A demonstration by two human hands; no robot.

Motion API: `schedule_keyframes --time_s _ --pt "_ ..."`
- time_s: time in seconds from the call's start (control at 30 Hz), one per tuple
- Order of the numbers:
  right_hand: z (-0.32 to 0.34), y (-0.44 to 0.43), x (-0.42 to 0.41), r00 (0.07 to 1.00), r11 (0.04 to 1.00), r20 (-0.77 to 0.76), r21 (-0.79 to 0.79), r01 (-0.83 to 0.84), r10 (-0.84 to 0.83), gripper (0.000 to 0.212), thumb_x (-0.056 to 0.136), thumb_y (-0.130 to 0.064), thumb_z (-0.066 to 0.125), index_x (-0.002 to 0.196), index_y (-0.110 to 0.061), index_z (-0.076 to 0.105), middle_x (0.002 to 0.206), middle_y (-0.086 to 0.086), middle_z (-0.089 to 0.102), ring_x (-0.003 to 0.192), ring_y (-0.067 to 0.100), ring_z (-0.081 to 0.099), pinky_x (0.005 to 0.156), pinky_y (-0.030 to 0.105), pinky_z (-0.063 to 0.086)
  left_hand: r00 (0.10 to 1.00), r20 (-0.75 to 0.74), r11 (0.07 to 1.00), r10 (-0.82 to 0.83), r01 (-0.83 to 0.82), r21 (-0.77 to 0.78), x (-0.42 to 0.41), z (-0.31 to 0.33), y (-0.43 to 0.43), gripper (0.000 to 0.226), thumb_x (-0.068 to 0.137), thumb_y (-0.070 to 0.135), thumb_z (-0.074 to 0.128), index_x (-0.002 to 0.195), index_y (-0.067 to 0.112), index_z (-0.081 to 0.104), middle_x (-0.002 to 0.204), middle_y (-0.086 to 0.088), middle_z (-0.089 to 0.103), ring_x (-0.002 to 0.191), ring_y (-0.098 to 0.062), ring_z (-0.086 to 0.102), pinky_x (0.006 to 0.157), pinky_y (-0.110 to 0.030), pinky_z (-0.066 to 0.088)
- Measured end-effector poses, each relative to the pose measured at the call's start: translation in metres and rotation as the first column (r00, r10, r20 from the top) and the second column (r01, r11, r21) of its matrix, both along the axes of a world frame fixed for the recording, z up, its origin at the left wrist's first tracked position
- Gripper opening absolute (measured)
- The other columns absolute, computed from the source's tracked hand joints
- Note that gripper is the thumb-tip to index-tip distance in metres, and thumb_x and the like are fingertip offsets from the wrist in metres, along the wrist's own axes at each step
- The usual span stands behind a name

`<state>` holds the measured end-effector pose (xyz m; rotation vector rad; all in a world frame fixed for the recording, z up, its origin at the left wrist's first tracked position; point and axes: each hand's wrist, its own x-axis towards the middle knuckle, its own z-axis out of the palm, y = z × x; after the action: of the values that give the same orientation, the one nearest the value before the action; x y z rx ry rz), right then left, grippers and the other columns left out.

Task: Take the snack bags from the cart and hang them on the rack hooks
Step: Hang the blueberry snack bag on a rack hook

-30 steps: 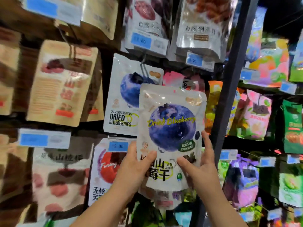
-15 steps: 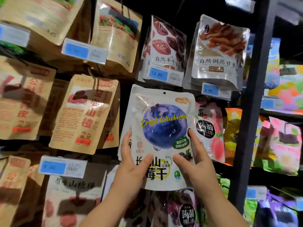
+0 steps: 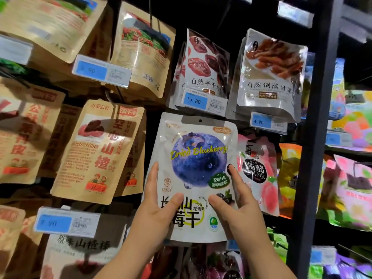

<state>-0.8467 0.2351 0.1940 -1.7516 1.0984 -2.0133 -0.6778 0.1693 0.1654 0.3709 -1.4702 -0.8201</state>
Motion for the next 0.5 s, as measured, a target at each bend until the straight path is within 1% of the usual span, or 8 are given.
schedule_keyframes --time_s 0.1,0.17,0.23,0.3,0.37,0.4,0.43,0.5 --pt "0.001 0.003 0.003 0.999 1.0 0.032 0.001 -0.016 0.016 0.076 0.075 -0.001 0.076 0.126 -0.05 0.049 0.12 -0.032 0.062 0.114 0.007 0.063 0.101 0.046 0.05 0.999 -0.028 0.999 -0.037 0.037 0.013 0.002 0.001 0.002 0.076 0.076 0.049 0.071 0.124 0.068 0.015 0.127 0.051 0.03 0.108 0.035 0.035 0.082 0.006 0.031" --pt "0.002 0.005 0.004 0.998 1.0 0.064 0.002 -0.027 0.027 0.076 0.067 -0.01 0.079 0.125 -0.051 0.051 0.124 -0.026 0.063 0.114 0.012 0.064 0.1 0.049 0.05 0.998 -0.042 0.998 -0.052 0.053 0.022 0.002 0.002 0.002 0.073 0.076 0.048 0.07 0.123 0.07 0.018 0.122 0.054 0.039 0.111 0.029 0.041 0.091 -0.006 0.036" --pt "0.004 0.006 0.005 0.999 1.0 0.049 0.0 -0.012 0.012 0.076 0.066 -0.013 0.079 0.125 -0.052 0.051 0.125 -0.026 0.062 0.116 0.01 0.063 0.101 0.047 0.049 0.999 -0.026 0.999 -0.038 0.038 0.015 0.003 0.004 0.002 0.074 0.075 0.049 0.07 0.123 0.072 0.018 0.128 0.049 0.04 0.116 0.024 0.042 0.102 -0.019 0.036" --pt "0.007 0.006 0.005 1.0 1.0 0.002 -0.009 0.016 -0.016 0.077 0.074 -0.007 0.077 0.13 -0.049 0.047 0.12 -0.035 0.061 0.115 0.0 0.061 0.1 0.037 0.051 1.0 -0.011 1.0 -0.023 0.023 0.012 0.005 0.009 0.003 0.073 0.075 0.052 0.068 0.121 0.076 0.016 0.139 0.04 0.036 0.124 0.017 0.041 0.11 -0.028 0.035" --pt "0.011 0.005 0.005 0.999 0.999 -0.021 -0.001 0.035 -0.035 0.077 0.079 -0.002 0.074 0.137 -0.043 0.043 0.109 -0.045 0.059 0.107 -0.014 0.059 0.089 0.017 0.053 1.0 0.009 1.0 -0.006 0.006 0.006 0.005 0.013 0.001 0.073 0.074 0.056 0.066 0.119 0.08 0.014 0.144 0.036 0.032 0.129 0.01 0.04 0.112 -0.036 0.036" --pt "0.012 0.005 0.005 0.999 0.999 -0.024 0.007 0.044 -0.044 0.077 0.079 -0.002 0.074 0.138 -0.041 0.042 0.107 -0.047 0.058 0.104 -0.018 0.058 0.083 0.01 0.052 1.0 0.017 1.0 -0.006 0.006 0.001 0.006 0.014 0.0 0.072 0.074 0.06 0.067 0.119 0.08 0.013 0.144 0.037 0.031 0.129 0.01 0.04 0.111 -0.037 0.037" --pt "0.014 0.004 0.005 0.998 0.998 -0.025 0.016 0.053 -0.053 0.077 0.079 -0.002 0.074 0.139 -0.04 0.042 0.108 -0.046 0.057 0.102 -0.02 0.057 0.08 0.007 0.051 1.0 0.021 1.0 -0.009 0.009 -0.002 0.006 0.014 -0.002 0.073 0.073 0.064 0.067 0.119 0.08 0.014 0.144 0.037 0.031 0.128 0.009 0.04 0.11 -0.038 0.038" --pt "0.014 0.003 0.005 0.998 0.998 -0.017 0.033 0.061 -0.061 0.077 0.079 -0.002 0.075 0.138 -0.039 0.043 0.116 -0.039 0.055 0.1 -0.02 0.058 0.077 0.007 0.05 0.999 0.027 1.0 -0.021 0.021 0.008 0.007 0.014 -0.006 0.076 0.066 0.068 0.066 0.12 0.081 0.014 0.146 0.033 0.033 0.13 0.002 0.043 0.108 -0.042 0.041"
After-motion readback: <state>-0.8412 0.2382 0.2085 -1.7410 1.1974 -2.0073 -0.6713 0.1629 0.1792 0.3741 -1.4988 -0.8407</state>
